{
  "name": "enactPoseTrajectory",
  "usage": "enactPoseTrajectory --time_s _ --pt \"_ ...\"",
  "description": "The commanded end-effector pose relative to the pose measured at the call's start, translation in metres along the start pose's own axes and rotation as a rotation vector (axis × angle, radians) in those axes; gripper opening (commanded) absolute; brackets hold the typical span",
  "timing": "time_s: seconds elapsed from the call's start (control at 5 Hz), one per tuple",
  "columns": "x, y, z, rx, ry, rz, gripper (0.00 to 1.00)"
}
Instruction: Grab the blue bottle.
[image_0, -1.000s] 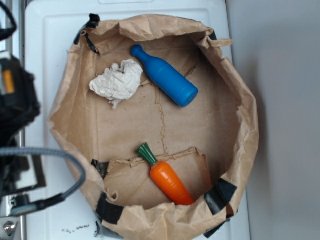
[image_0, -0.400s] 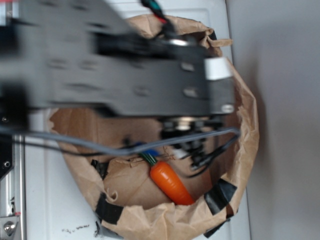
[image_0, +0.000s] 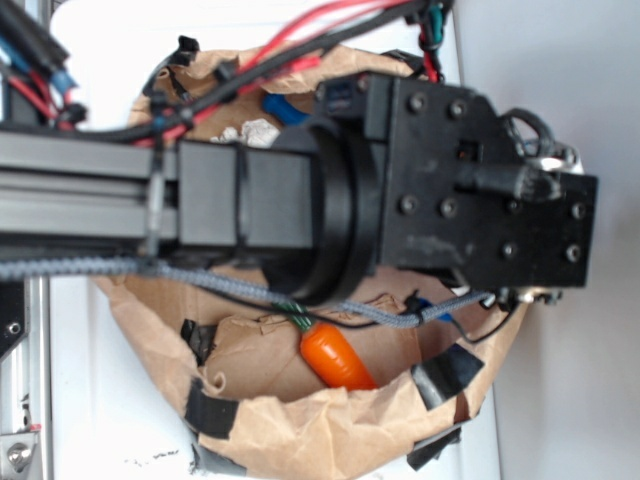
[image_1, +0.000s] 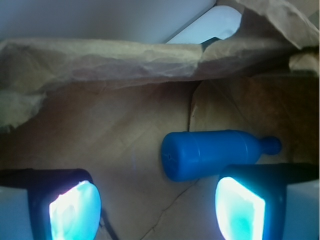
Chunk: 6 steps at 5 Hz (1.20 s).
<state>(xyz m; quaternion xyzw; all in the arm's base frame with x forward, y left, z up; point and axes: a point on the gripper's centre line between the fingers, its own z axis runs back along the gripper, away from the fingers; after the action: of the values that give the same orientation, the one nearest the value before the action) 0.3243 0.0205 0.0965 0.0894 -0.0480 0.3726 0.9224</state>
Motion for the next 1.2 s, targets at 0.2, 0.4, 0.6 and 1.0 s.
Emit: enactPoseTrajectory --time_s 0.2,0.4,0.6,1.0 --pt "0.014 0.005 0.019 -0.051 -0.054 0.018 1.00" --pt "0.003 0.008 0.008 -0.144 -0.192 -0.203 1.00" --pt "0.005 0.015 0.001 -0.232 -0.259 -0.434 1.00" --pt "0.013 0.021 0.009 -0.288 -0.271 -0.678 1.00"
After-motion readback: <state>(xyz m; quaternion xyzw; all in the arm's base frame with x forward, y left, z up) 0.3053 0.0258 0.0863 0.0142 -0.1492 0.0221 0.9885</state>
